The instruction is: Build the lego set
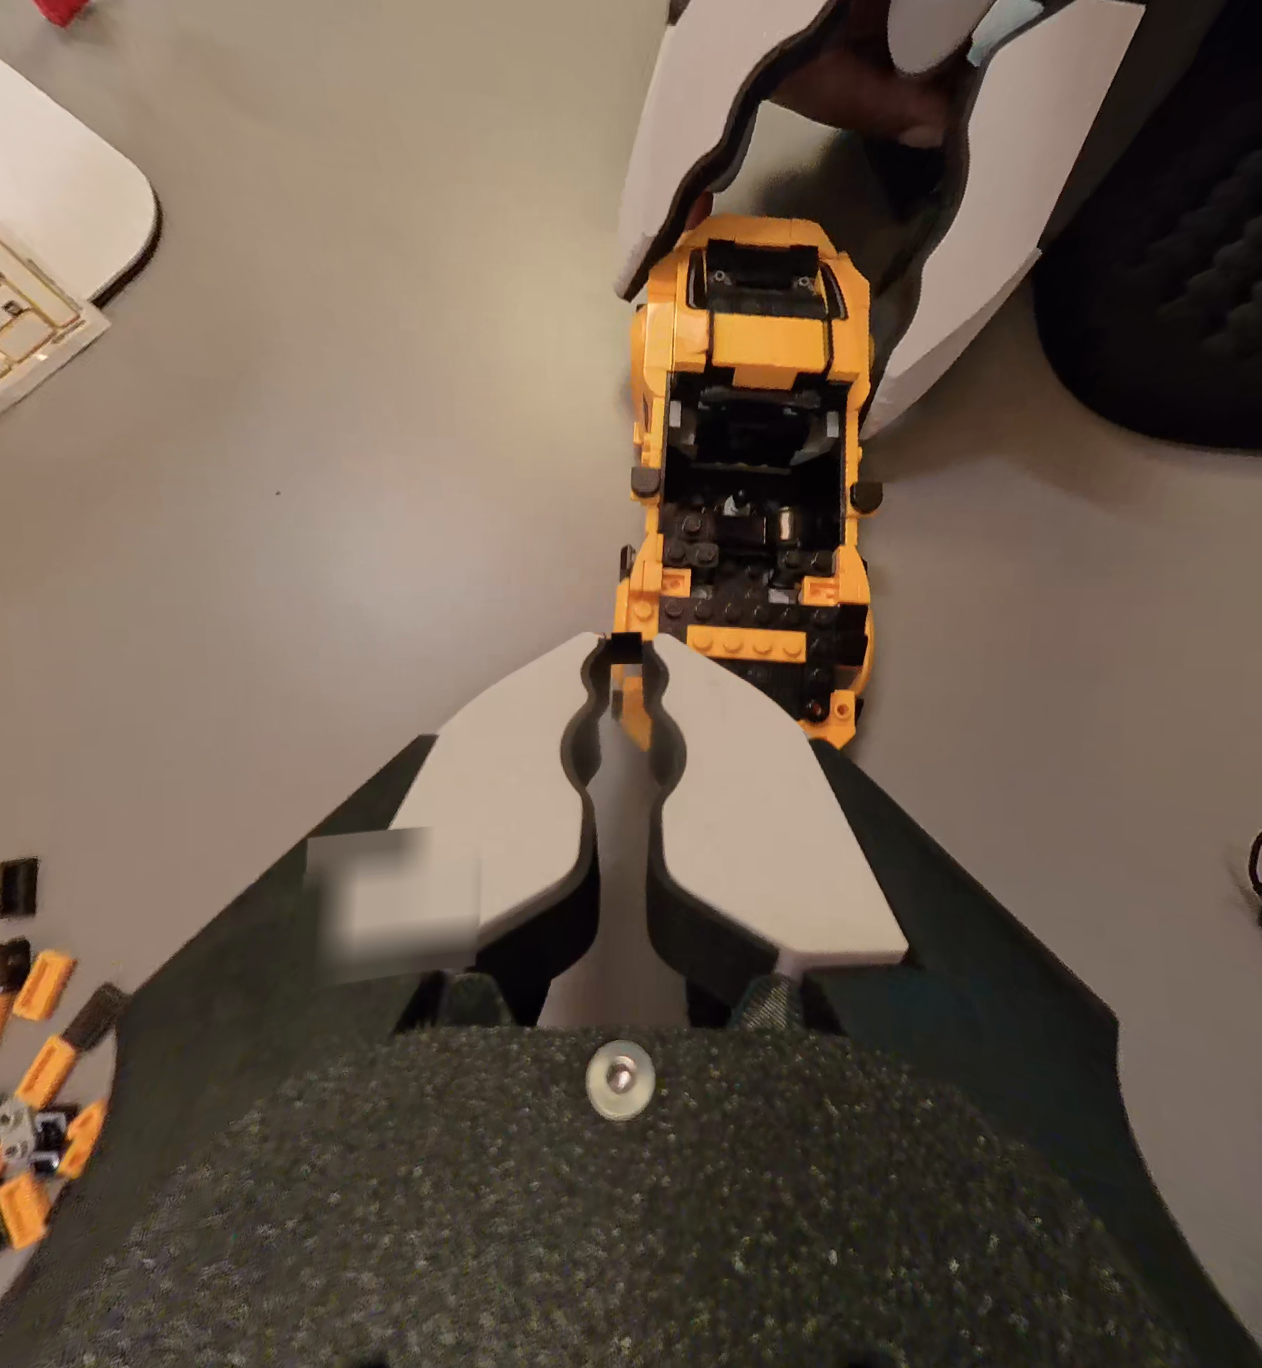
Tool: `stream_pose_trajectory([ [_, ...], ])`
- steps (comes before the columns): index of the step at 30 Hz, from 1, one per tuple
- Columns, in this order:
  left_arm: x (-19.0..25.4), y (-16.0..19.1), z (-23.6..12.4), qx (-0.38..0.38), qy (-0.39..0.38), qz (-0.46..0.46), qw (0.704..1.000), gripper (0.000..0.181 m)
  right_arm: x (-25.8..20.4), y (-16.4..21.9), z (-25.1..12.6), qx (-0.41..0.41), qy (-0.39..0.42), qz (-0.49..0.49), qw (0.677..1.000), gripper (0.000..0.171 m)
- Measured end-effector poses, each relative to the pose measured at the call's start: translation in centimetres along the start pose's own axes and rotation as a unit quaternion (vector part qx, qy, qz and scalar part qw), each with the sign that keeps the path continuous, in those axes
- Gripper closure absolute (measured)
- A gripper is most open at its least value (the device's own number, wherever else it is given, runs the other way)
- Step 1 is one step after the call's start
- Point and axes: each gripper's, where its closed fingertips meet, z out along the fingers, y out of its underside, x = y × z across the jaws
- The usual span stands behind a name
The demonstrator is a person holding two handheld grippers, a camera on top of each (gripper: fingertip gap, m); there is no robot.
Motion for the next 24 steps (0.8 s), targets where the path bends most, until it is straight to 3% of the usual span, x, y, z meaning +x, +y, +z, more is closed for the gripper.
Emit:
stream_pose_trajectory([
  [24,0.6,-0.7,1.2,0.006,0.094,-0.034,0.995,0.167,0.0,0.0,0.0,0.012,-0.005,0.001,1.000,0.093],
])
